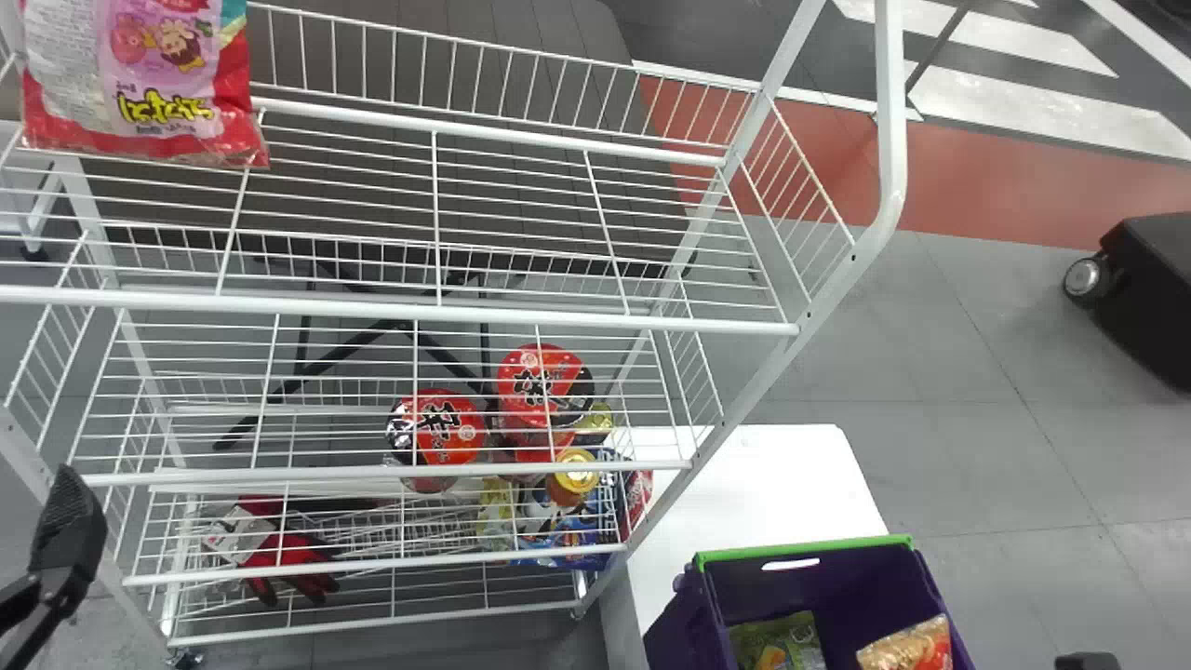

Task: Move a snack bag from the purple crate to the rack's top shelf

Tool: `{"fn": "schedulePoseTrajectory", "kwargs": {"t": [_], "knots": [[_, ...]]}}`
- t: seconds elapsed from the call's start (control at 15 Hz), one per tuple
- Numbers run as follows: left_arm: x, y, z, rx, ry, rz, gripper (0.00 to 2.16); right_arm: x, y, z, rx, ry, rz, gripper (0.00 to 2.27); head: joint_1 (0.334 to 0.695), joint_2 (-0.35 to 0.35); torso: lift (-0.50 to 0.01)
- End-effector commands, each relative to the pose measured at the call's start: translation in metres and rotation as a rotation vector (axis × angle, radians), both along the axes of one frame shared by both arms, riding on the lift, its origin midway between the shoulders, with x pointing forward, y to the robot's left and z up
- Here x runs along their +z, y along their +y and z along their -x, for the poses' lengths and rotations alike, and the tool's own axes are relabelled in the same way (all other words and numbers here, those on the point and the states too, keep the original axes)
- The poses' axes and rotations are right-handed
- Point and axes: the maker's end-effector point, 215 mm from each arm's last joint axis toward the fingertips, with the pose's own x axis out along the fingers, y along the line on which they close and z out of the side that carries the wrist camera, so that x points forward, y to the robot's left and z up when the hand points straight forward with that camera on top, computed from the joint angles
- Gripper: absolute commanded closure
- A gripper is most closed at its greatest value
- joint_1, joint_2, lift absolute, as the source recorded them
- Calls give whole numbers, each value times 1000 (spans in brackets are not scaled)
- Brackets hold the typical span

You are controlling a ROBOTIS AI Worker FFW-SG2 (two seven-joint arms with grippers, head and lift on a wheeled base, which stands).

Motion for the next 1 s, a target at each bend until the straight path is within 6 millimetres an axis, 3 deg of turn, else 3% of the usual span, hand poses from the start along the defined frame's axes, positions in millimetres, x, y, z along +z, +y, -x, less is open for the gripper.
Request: {"fn": "schedulePoseTrajectory", "kwargs": {"t": [0.0,0.93], "knots": [[4,0,1,0,-1,0,134,5,-1,-2,6,-7,3,2108,695,-350,-127],[8,-3,4,-5,-3,1,134,26,-8,-4,-32,-38,2,2108,695,-350,-72]]}}
